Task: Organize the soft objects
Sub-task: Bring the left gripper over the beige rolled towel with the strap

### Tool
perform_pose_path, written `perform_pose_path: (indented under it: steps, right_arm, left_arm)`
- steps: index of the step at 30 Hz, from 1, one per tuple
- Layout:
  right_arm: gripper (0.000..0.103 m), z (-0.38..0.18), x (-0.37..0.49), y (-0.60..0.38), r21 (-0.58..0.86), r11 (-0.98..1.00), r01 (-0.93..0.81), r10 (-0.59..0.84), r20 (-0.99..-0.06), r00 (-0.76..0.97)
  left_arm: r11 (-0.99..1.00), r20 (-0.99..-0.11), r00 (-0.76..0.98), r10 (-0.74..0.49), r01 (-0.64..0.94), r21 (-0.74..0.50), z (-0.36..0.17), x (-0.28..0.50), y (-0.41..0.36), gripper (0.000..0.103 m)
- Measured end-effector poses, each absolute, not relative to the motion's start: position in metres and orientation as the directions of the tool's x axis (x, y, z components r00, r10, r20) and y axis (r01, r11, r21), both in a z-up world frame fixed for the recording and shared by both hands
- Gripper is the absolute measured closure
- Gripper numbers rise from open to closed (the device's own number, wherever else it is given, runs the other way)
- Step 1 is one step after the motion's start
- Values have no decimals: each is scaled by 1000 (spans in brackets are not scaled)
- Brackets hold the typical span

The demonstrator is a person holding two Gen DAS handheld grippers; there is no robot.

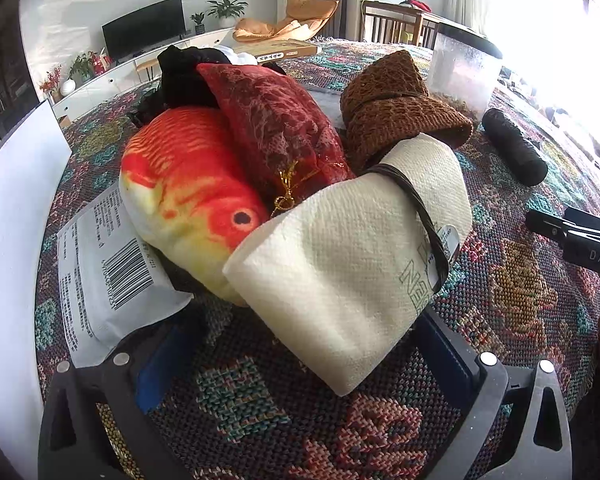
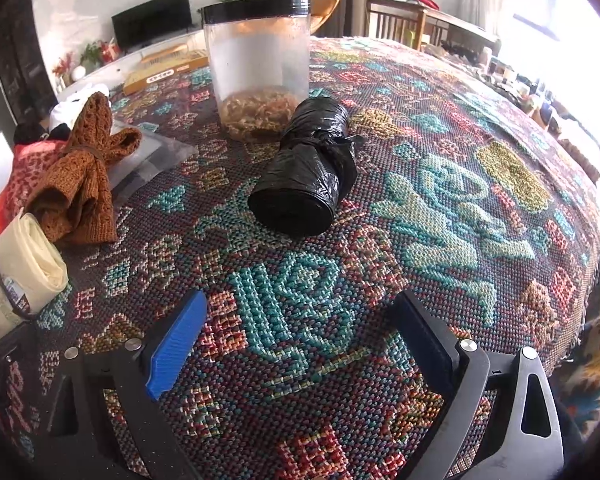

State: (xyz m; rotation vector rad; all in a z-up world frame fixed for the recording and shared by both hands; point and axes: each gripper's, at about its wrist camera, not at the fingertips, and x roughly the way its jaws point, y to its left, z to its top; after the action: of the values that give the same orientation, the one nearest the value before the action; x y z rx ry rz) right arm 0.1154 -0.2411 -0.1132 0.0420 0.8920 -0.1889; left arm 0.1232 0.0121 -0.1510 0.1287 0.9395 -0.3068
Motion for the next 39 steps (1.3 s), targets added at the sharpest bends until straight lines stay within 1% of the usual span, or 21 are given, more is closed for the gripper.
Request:
perform_pose_path:
  steps: [24,30,36,39]
  right_arm:
    - [7,-114,115,-239,-43,983,181,-147,-777,612]
    - [6,-114,115,-239,-42,983,181,-146,-777,612]
    - [6,-113,115,-239,-42,982,182,-147,-777,612]
    - [6,-114,115,-239,-43,982,182,-147,-777,612]
  left_arm:
    - [951,-808,554,-199,307,-23,-150,124,12,0]
    - [954,-808,557,-191,298,-20,-151,106,14,0]
    - [925,-833,510,-215,380,-6,-145,76,13,0]
    - [904,-810,544,-221,426,40,-126,61,9,0]
